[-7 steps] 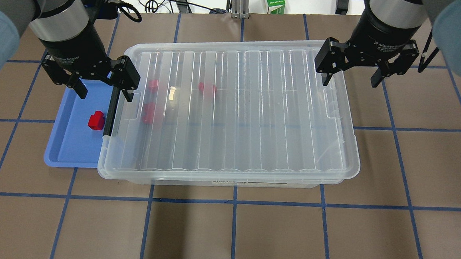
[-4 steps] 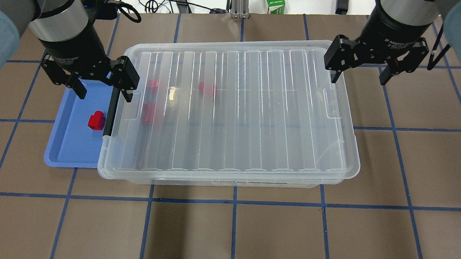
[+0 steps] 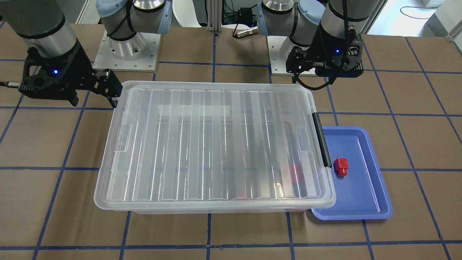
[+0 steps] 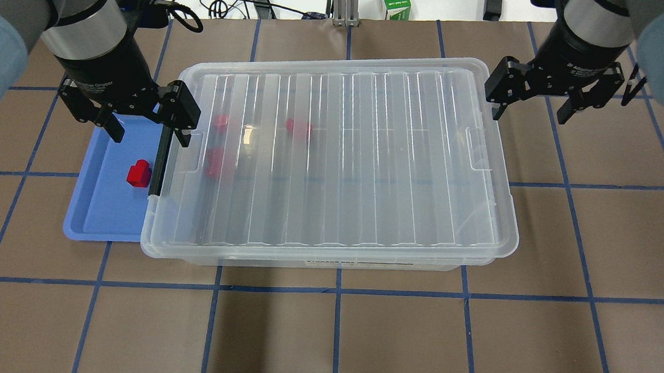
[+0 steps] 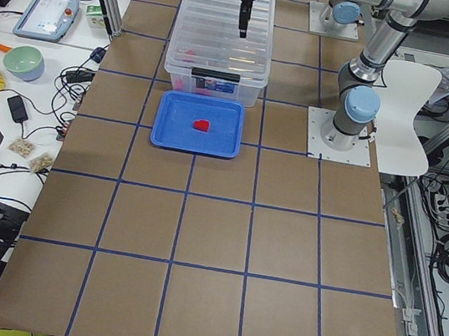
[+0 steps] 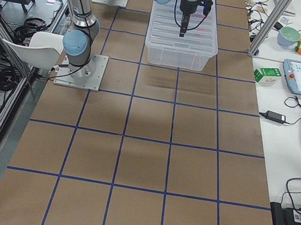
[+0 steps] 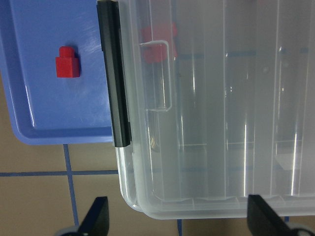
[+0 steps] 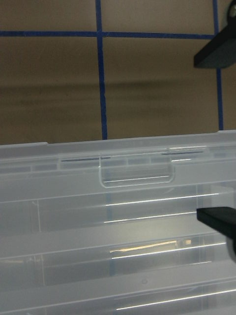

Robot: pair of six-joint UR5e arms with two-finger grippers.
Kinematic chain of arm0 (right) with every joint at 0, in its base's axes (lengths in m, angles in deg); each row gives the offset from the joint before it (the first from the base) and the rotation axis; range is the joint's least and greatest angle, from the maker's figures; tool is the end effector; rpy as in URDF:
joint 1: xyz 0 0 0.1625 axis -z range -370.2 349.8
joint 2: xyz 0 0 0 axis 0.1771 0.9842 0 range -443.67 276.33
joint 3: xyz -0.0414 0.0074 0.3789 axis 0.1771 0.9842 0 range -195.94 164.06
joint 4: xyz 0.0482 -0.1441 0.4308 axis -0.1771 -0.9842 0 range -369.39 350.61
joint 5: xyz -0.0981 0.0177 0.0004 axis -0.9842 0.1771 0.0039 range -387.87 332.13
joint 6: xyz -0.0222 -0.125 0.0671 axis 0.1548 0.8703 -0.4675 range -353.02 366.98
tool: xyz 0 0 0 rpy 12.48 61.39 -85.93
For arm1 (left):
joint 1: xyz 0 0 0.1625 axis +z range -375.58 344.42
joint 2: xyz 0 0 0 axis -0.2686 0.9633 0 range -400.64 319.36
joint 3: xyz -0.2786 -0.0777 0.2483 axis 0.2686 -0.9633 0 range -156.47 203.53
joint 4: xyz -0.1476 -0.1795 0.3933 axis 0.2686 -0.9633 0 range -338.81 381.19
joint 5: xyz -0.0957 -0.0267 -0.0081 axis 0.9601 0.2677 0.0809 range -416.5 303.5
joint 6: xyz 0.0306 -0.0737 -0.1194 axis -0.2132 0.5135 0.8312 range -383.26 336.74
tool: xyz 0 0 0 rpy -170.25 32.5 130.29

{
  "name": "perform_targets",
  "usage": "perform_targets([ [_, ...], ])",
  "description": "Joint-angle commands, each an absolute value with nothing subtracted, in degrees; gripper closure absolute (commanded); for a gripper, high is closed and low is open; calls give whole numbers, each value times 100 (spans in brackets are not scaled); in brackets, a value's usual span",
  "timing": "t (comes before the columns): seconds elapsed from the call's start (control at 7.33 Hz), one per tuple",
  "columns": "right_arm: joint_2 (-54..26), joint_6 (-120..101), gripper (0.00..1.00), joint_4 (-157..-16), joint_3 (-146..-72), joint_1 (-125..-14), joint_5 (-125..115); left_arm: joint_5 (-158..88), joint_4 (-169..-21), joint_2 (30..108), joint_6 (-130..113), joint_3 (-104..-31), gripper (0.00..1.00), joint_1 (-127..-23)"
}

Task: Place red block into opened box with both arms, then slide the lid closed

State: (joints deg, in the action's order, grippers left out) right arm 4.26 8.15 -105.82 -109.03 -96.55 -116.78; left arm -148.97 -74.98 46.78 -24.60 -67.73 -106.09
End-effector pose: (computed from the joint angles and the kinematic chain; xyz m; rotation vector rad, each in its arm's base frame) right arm 0.1006 -0.5593 0.3629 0.0672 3.1225 -0.0359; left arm -0.1317 -0.5058 0.4020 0.0528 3.0960 0.1317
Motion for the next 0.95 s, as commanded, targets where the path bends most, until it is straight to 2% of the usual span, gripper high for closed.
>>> perform_targets([
  [0.0, 55, 890, 0, -11420, -11461, -9633, -11691, -14923, -7514, 4672, -2493, -6779, 0, -10602],
  [0.27, -35, 970, 0, -12161, -11859, -9546, -11779, -14914, -7505, 4672, -2510, -6770, 0, -10593],
  [0.82, -201, 1049, 0, -12320, -11869, -9528, -11779, -14914, -7496, 4672, -2545, -6770, 0, -10558],
])
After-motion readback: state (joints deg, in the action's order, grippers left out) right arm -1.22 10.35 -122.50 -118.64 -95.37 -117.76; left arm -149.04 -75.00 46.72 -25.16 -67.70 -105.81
